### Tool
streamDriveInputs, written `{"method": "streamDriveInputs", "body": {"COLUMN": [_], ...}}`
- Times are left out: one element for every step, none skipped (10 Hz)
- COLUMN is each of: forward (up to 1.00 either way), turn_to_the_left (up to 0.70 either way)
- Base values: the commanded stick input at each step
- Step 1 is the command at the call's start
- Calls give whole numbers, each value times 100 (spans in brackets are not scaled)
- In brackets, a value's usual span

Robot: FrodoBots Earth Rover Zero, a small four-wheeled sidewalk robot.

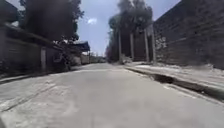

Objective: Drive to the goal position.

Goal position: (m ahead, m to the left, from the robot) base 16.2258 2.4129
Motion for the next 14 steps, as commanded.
{"method": "streamDriveInputs", "body": {"forward": [100,100,100,100,100,100,100,100,100,100,100,100,100,100], "turn_to_the_left": [4,4,4,4,4,4,4,4,4,4,4,4,4,4]}}
